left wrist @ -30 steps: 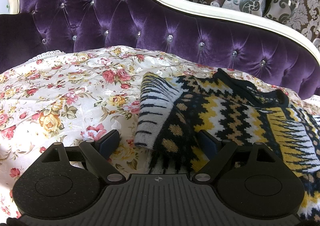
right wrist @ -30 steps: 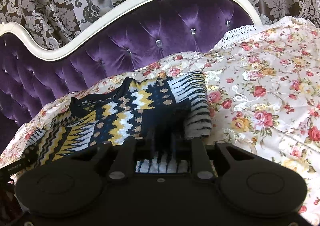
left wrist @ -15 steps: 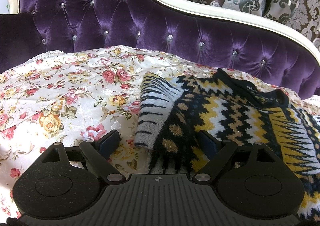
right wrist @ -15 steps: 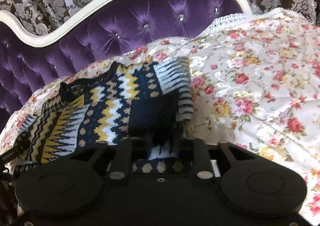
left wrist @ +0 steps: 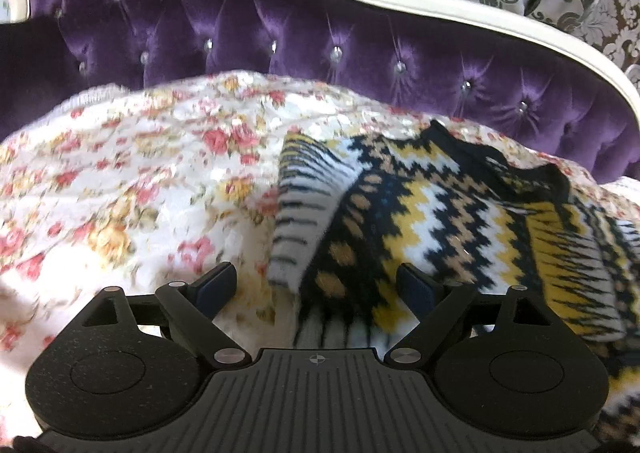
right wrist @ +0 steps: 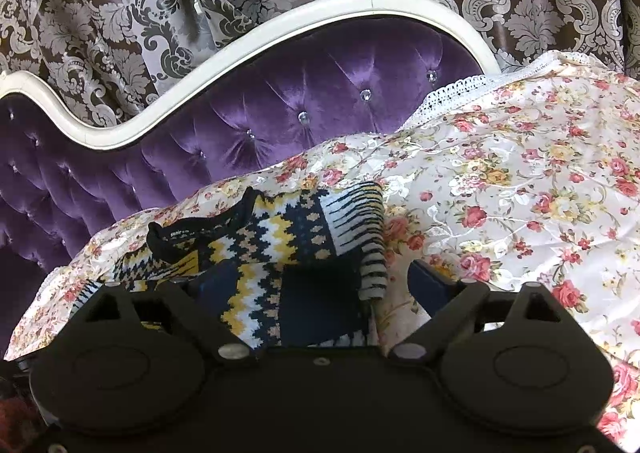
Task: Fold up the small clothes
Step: 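Fold the held side over the body with the right gripper, release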
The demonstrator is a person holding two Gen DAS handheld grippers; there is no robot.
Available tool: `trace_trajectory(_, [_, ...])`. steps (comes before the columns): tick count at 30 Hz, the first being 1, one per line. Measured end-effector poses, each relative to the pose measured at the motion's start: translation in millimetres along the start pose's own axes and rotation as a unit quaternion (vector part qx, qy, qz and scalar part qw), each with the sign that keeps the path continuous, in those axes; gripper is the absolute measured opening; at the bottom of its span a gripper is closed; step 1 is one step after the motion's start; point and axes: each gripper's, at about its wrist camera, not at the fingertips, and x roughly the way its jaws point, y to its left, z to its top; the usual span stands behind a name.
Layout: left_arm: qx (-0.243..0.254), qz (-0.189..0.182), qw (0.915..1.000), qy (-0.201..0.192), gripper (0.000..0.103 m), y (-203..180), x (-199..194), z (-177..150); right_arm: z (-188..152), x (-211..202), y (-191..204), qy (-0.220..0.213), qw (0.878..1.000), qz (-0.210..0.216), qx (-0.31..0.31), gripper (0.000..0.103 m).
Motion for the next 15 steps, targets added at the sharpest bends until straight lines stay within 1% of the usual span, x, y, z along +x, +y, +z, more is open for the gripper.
trace_trajectory(3, [-0.009, -0.016, 0.9998, 0.012, 0.087, 2.5, -25.6, -7.7, -1.4, -3.1, 3.1, -0.006, 1.000, 0.003, -0.008, 0.096])
trace_trajectory(8, [0.017, -0.039, 0.9991, 0.004, 0.087, 2.2, -87.4, -31.8, -4.6, -7.2, 11.3, -0.013, 0.999, 0.009, -0.029, 0.096])
trace_trajectory(11, [0.030, -0.053, 0.9981, -0.003, 0.087, 4.4, -121.2, -53.4, -3.9, -15.4, 18.1, -0.029, 0.998, 0.023, -0.041, 0.096])
trace_trajectory(15, [0.040, -0.061, 0.9974, 0.003, 0.087, 12.7, -151.8, -86.3, -3.4, -34.1, 31.5, -0.051, 0.996, 0.042, -0.063, 0.096])
